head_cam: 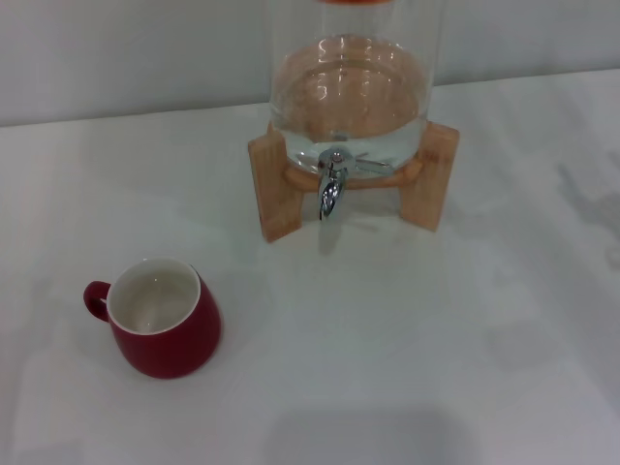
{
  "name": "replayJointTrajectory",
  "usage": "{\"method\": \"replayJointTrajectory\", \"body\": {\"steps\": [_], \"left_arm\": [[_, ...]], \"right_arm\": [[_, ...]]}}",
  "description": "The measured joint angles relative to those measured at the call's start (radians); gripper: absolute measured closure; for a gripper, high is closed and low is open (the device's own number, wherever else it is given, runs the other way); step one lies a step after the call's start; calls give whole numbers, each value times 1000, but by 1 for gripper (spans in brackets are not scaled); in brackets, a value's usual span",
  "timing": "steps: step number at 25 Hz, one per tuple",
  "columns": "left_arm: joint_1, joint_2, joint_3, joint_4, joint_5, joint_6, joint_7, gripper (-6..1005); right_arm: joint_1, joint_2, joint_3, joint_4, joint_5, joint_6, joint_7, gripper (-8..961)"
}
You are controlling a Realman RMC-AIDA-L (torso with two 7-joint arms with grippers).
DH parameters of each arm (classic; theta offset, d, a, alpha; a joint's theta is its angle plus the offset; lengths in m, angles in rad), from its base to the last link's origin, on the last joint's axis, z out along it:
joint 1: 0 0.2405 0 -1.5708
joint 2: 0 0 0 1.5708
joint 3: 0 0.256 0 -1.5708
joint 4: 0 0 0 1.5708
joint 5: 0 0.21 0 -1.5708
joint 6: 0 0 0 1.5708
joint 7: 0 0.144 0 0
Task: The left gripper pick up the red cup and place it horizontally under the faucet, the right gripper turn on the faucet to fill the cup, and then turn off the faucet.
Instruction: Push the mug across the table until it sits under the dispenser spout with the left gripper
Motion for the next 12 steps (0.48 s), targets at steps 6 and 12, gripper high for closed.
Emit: {"method": "replayJointTrajectory", "body": {"steps": [6, 12], "left_arm": [[0, 0, 0, 0, 0, 0, 0, 137], [-2, -1, 0, 0, 2, 0, 0, 137]], "right_arm": [[-2, 1, 0, 0, 1, 2, -21, 103], [-5, 1, 0, 0, 1, -6, -25, 102]]}}
